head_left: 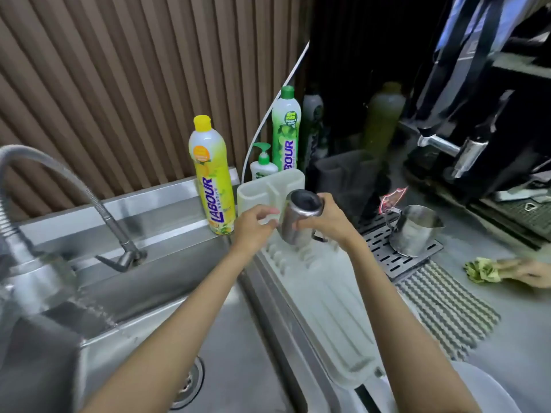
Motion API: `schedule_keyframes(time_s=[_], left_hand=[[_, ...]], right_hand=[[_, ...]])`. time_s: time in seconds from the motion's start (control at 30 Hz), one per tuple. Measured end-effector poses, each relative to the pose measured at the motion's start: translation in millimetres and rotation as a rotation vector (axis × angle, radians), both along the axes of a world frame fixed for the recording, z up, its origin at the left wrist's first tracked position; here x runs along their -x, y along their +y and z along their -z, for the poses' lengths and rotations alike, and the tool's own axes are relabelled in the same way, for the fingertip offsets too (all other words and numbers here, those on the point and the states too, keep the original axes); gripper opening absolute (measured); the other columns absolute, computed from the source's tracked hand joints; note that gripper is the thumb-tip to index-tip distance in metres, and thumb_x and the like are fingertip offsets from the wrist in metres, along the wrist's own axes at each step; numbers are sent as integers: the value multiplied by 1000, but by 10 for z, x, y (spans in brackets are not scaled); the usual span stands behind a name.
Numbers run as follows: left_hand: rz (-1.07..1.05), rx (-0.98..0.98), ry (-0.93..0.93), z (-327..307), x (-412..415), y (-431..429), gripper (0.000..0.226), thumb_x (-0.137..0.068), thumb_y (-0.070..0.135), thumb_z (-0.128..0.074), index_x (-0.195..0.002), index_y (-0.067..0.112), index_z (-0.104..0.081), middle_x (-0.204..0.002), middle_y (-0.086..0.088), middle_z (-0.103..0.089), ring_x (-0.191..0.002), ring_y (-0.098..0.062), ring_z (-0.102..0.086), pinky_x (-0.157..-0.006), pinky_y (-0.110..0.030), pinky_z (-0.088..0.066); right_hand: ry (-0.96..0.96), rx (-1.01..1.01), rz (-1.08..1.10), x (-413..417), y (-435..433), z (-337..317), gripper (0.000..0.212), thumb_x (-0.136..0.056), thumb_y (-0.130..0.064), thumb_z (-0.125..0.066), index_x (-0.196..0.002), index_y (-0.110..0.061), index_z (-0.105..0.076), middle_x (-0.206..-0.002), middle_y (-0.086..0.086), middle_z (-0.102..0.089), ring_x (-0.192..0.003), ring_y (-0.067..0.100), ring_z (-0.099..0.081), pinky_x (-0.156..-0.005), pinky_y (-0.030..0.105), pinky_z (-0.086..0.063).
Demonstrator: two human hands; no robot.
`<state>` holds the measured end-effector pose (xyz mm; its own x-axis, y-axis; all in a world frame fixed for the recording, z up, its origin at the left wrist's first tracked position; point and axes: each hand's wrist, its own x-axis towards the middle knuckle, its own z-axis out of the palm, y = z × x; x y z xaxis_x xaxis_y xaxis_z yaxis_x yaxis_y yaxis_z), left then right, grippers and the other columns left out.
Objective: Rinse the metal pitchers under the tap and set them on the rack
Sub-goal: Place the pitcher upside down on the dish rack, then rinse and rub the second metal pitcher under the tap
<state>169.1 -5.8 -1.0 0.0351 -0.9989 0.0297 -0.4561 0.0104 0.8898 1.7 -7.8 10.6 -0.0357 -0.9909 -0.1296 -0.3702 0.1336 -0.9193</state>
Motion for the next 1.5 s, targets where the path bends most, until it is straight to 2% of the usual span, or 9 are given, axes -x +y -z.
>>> schedule_keyframes(time_s=[0.17, 0.43, 0.6, 0.77, 0.87, 1.0, 1.2, 1.37, 1.5], left_hand=[[150, -124, 112, 239, 255, -206, 58, -81, -2, -63, -132, 20, -48, -142, -4, -43, -128, -23, -44, -103, -31, -39], [128, 95, -6, 580, 334, -220, 45, -77, -11, -59, -112, 16, -63, -118, -4, -62, -109, -24, -61, -95, -28, -46], [-1, 236, -115, 417, 532, -86, 38, -76, -12, -57, -103, 12, -68, -125, -12, -55, -117, -21, -52, -87, -3, -27], [330, 292, 142, 26, 1158, 65, 40, -74, -15, -48, -90, 15, -69, -94, 6, -60, -80, 5, -57, -75, -8, -43], [523, 316, 79, -15, 1601, 75, 37, -75, -14, -51, -98, 9, -68, -104, -2, -62, -91, 9, -56, -82, -4, -42], [622, 163, -102, 13, 2124, 18, 48, -82, -4, -54, -126, 14, -53, -138, -4, -46, -129, -17, -41, -106, -24, -32], [712, 56, -509, 151, 2482, -128, 83, -84, 8, -56, -149, 10, -4, -159, -6, 1, -146, -23, 5, -120, -39, -7], [566, 168, -703, 168, 2484, -79, 77, -79, 24, -64, -142, 6, -24, -142, -15, -34, -133, -30, -30, -109, -41, -31], [504, -103, -386, -1, 2481, 55, 81, -78, 6, -67, -144, 6, -21, -122, -14, -55, -114, -29, -52, -89, -34, -45]], right_hand=[[167, -104, -126, 166, -290, 239, 73, -63, -9, -81, -121, -10, -39, -116, 5, -52, -98, 18, -53, -72, 29, -49], [204, -103, -250, 174, -378, 383, 78, -68, 6, -72, -135, -8, -34, -118, -1, -44, -108, 13, -46, -85, 19, -39], [292, -159, -248, 333, -229, 346, 99, -66, -6, -79, -145, -17, -21, -135, 5, -37, -124, 19, -41, -100, 32, -41], [215, -181, -149, 879, 12, 125, 51, -71, -22, -72, -118, -17, -55, -114, 3, -62, -106, 18, -58, -94, 32, -48], [224, -220, -109, 1225, 266, 14, 19, -85, -14, -58, -104, -16, -60, -94, 1, -67, -85, 11, -61, -72, 19, -51], [197, -303, 75, 1687, 567, 86, 14, -89, -18, -57, -102, -13, -57, -117, 13, -65, -107, 23, -62, -97, 44, -48], [-99, -298, 399, 2027, 820, 192, 8, -90, -12, -56, -95, -18, -53, -113, 11, -63, -98, 20, -60, -88, 38, -53], [-295, -306, 422, 1990, 868, 215, 32, -94, -37, -51, -114, -13, -53, -106, 4, -63, -95, 19, -60, -85, 40, -56], [-361, -328, 402, 1905, 861, 245, 33, -95, -45, -43, -97, -17, -60, -105, 2, -60, -103, 21, -56, -89, 41, -52]])
